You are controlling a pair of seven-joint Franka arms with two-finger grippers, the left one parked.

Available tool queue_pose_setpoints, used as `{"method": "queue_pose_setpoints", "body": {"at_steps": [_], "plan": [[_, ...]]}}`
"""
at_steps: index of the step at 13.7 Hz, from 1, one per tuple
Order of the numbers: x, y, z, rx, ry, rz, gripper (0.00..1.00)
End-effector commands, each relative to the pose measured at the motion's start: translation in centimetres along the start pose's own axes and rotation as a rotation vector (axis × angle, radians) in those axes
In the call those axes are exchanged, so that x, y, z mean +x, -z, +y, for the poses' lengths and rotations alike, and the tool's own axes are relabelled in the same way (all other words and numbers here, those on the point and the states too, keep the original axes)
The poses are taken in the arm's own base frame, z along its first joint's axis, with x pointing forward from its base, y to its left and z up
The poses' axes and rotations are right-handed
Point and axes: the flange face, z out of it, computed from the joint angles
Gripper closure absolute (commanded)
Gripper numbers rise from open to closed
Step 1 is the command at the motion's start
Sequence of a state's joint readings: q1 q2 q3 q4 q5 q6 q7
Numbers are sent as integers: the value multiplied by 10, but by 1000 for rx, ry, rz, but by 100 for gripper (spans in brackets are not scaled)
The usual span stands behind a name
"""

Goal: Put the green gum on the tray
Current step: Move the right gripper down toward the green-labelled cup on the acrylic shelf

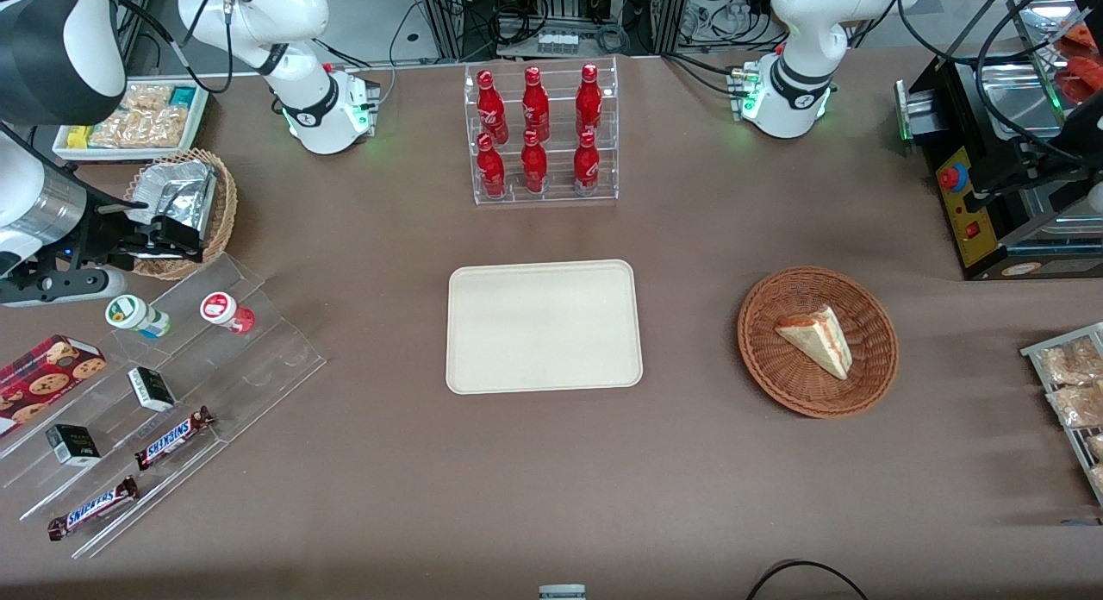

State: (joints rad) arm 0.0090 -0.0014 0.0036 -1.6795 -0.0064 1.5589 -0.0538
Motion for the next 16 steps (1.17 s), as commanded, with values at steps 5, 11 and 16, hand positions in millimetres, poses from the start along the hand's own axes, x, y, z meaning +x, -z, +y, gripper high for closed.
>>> {"method": "queue_pose_setpoints", "body": {"at_steps": [5,11,16], "plan": [[5,-8,3,23,-11,-21,0],[10,-60,55,29,156,8,0],[13,-88,111,10,503,40,0]]}}
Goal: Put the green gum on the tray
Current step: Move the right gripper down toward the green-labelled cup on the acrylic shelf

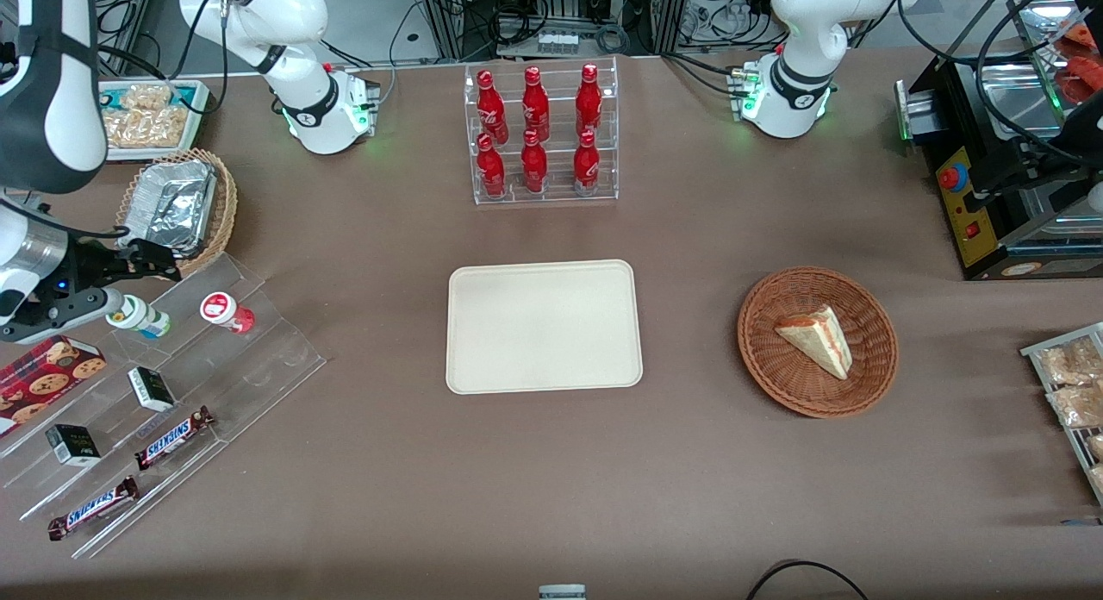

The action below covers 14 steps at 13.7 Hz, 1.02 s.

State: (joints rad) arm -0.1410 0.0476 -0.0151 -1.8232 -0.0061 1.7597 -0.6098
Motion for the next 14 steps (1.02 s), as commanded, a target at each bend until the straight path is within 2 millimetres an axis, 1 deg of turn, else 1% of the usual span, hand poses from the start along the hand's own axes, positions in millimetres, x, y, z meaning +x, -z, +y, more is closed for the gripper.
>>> {"method": "queue_pose_setpoints", "body": {"at_steps": [1,4,8,10,12,14], "plan": [[-12,-14,25,-16,167,30,0],[-31,-25,51,-42,291,23,0],[-54,-50,78,-77,365,48,0],[-64,-65,87,-89,349,60,0],[-70,-78,92,-103,341,71,0],[-70,-87,92,-108,341,74,0]]}}
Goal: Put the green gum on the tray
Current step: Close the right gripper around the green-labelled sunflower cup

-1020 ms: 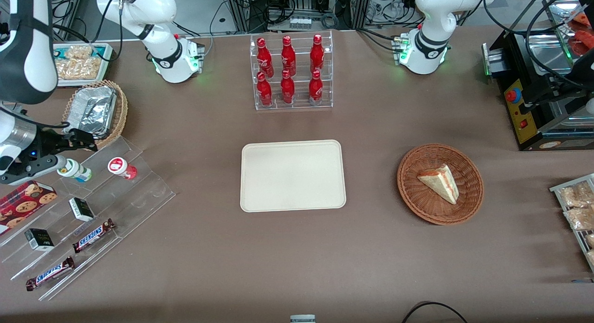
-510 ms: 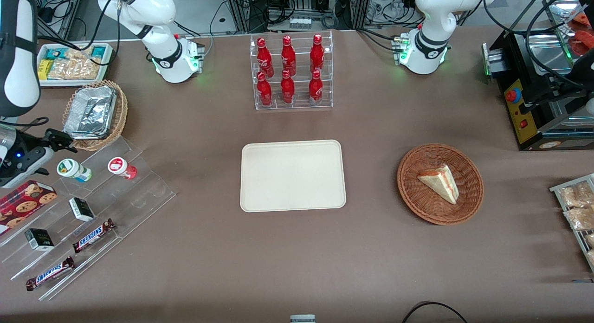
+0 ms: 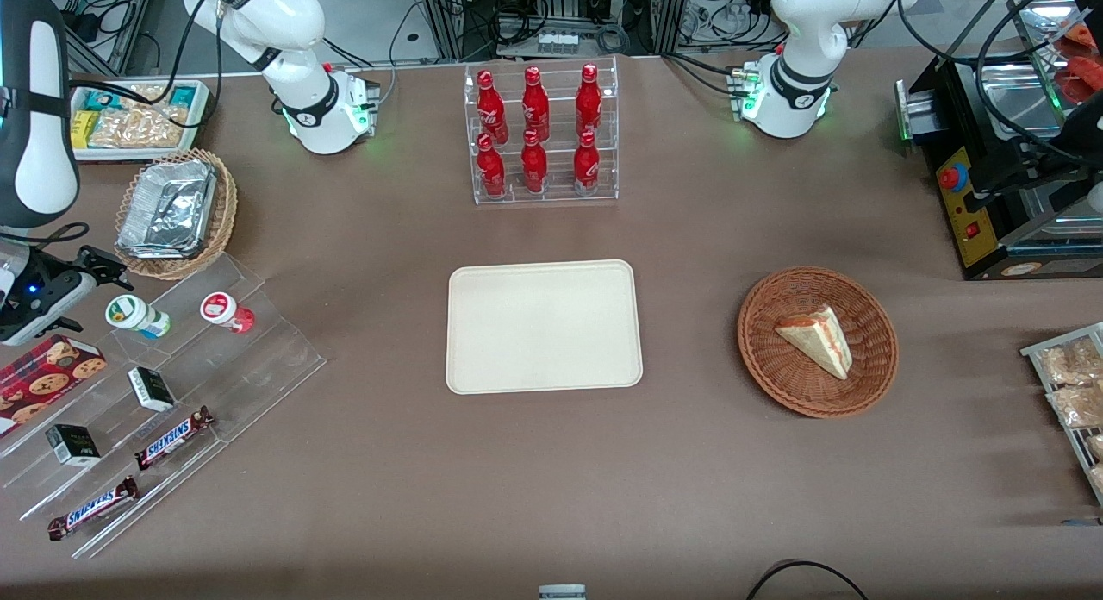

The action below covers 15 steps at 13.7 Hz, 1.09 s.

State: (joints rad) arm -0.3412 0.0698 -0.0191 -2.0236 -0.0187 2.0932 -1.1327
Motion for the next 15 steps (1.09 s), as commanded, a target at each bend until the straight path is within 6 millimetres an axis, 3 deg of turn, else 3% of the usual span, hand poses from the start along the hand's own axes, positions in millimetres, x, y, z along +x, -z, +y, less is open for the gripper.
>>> {"method": "queue_pose_setpoints", "body": {"at_steps": [1,9,10,11,12,13,15], "plan": [[-4,-13,-4,-28,17,3,0],[-4,-41,-8,-22,-5,11,0],[-4,-42,-8,-26,-4,13,11],[-3,-42,-9,-27,-2,12,39],[-3,-42,-8,-28,-3,14,74],[-3,-43,-8,-25,-1,12,100],[-2,-41,-9,-25,0,11,100]]}}
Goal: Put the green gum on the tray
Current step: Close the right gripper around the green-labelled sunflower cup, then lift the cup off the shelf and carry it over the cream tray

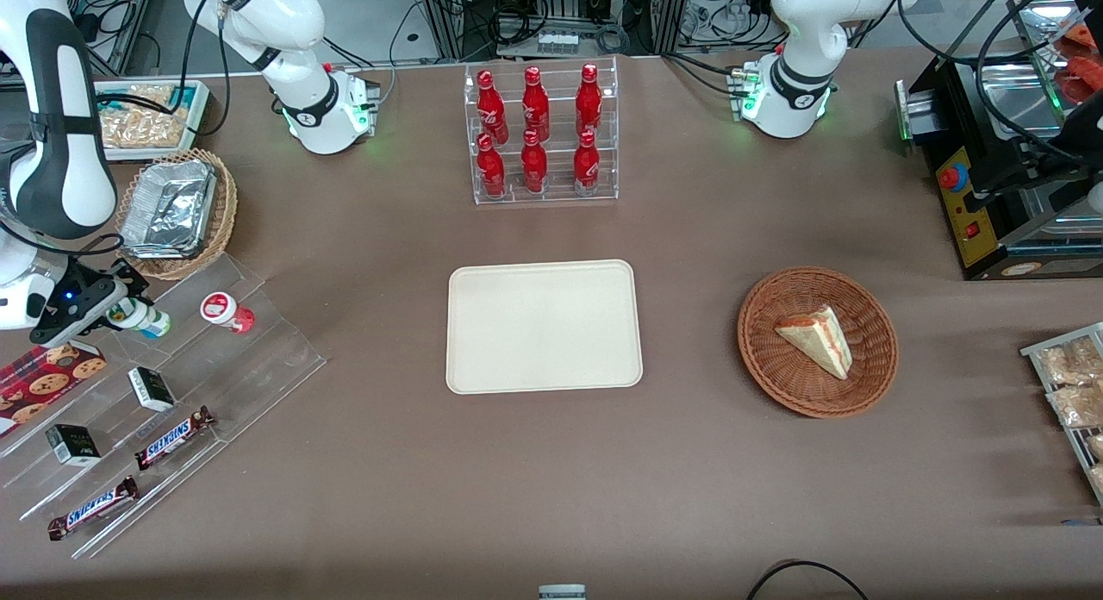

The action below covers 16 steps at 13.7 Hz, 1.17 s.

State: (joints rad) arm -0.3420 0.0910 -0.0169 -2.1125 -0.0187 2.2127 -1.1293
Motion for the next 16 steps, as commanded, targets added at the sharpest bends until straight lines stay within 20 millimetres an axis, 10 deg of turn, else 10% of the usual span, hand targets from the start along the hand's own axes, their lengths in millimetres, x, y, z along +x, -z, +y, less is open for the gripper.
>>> {"method": "queue_pose_setpoints", "body": {"at_steps": [1,16], "plan": [[0,2,-1,-17,0,6,100],[81,139,-32,18,-17,-54,100]]}}
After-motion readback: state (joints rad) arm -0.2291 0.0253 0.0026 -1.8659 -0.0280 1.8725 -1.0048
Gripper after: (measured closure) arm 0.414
